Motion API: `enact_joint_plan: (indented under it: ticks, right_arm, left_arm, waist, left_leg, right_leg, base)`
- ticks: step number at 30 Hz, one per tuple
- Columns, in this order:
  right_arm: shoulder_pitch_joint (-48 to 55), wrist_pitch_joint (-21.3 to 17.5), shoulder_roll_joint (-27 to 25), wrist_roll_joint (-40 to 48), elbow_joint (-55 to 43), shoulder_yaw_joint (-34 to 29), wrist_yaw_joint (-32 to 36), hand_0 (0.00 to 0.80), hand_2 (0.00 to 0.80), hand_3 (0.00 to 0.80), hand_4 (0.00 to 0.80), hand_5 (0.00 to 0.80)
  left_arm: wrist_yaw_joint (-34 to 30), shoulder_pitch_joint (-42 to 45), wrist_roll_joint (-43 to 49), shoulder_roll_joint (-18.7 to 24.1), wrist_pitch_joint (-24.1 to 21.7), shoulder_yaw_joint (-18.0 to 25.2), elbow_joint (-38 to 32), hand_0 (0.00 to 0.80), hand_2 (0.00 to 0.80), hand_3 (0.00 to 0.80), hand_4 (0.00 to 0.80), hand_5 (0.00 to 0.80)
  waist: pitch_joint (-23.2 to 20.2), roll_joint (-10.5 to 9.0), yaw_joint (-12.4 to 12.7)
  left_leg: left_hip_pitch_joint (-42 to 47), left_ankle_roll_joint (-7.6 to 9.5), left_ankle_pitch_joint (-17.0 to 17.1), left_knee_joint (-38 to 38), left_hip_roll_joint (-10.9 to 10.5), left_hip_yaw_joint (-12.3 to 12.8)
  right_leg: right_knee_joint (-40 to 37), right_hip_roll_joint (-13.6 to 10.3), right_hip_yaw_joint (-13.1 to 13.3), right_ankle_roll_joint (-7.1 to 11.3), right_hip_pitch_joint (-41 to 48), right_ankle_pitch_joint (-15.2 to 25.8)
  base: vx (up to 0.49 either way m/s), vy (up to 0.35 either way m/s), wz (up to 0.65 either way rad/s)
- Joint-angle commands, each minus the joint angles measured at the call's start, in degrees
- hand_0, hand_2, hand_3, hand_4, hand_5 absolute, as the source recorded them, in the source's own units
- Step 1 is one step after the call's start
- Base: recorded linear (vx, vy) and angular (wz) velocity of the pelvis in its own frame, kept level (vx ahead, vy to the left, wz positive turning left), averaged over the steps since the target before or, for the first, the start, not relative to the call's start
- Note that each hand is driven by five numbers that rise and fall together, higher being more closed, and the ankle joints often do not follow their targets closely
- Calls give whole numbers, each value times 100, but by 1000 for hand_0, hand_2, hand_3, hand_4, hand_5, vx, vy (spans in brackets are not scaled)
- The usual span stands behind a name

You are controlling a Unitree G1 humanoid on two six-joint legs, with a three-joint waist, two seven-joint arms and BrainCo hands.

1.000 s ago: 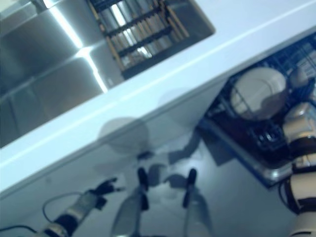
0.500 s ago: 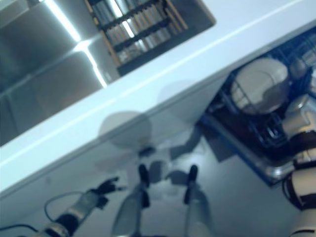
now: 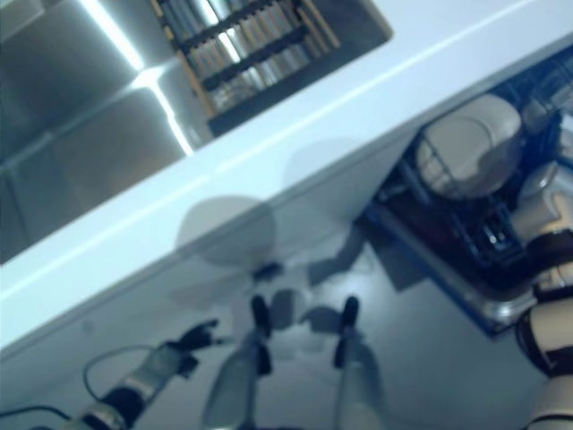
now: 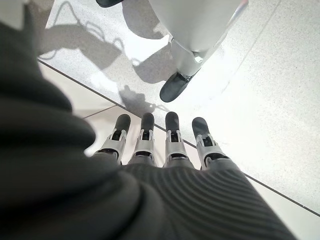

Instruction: Take plates into dishwasher

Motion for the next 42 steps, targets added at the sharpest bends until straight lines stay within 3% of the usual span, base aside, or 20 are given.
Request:
enact_joint_plan:
  ticks: [1, 20, 37, 39, 41, 42]
  right_arm:
    - [-581, 25, -447, -140, -64, 335, 21, 800, 800, 800, 800, 800]
    - [-638, 330, -337, 46, 291, 357, 309, 800, 800, 800, 800, 800]
    - [-832, 347, -184, 373, 604, 349, 268, 781, 781, 781, 781, 781]
    - [-804, 324, -162, 422, 640, 317, 231, 574, 574, 574, 574, 574]
    - [-807, 303, -134, 425, 688, 316, 196, 166, 166, 166, 166, 166]
    - [-816, 280, -127, 433, 718, 314, 192, 0, 0, 0, 0, 0]
  left_arm:
    - [3, -38, -168, 195, 28, -209, -110, 0, 0, 0, 0, 0]
    - [52, -108, -164, 217, -19, -251, -125, 0, 0, 0, 0, 0]
    - [85, -224, -227, 195, -51, -310, -115, 0, 0, 0, 0, 0]
    - [86, -227, -220, 190, -55, -309, -108, 0, 0, 0, 0, 0]
    - [87, -238, -211, 177, -79, -314, -73, 0, 0, 0, 0, 0]
    - [86, -248, -211, 173, -81, -320, -61, 0, 0, 0, 0, 0]
  waist:
    - [50, -157, 175]
    - [92, -174, 248]
    - [137, -149, 283]
    - [132, -148, 287]
    - [129, -149, 293]
    - [126, -148, 296]
  left_leg:
    - [-512, 34, 144, 203, -35, -436]
    - [-509, 76, 159, 96, -94, -464]
    - [-521, 118, 188, -18, -148, -452]
    - [-511, 124, 192, -36, -157, -453]
    - [-504, 126, 193, -39, -161, -461]
    - [-497, 126, 189, -41, -163, -461]
  right_leg:
    - [536, 53, -298, -136, -136, -455]
    - [468, 23, -344, -106, -124, -401]
    - [379, -3, -337, -70, -152, -318]
    - [370, -2, -342, -70, -147, -312]
    - [367, -2, -342, -71, -135, -312]
    - [370, 0, -346, -70, -131, -316]
  base:
    - [0, 0, 0]
    - [0, 0, 0]
    - [0, 0, 0]
    - [0, 0, 0]
    - [0, 0, 0]
    - [0, 0, 0]
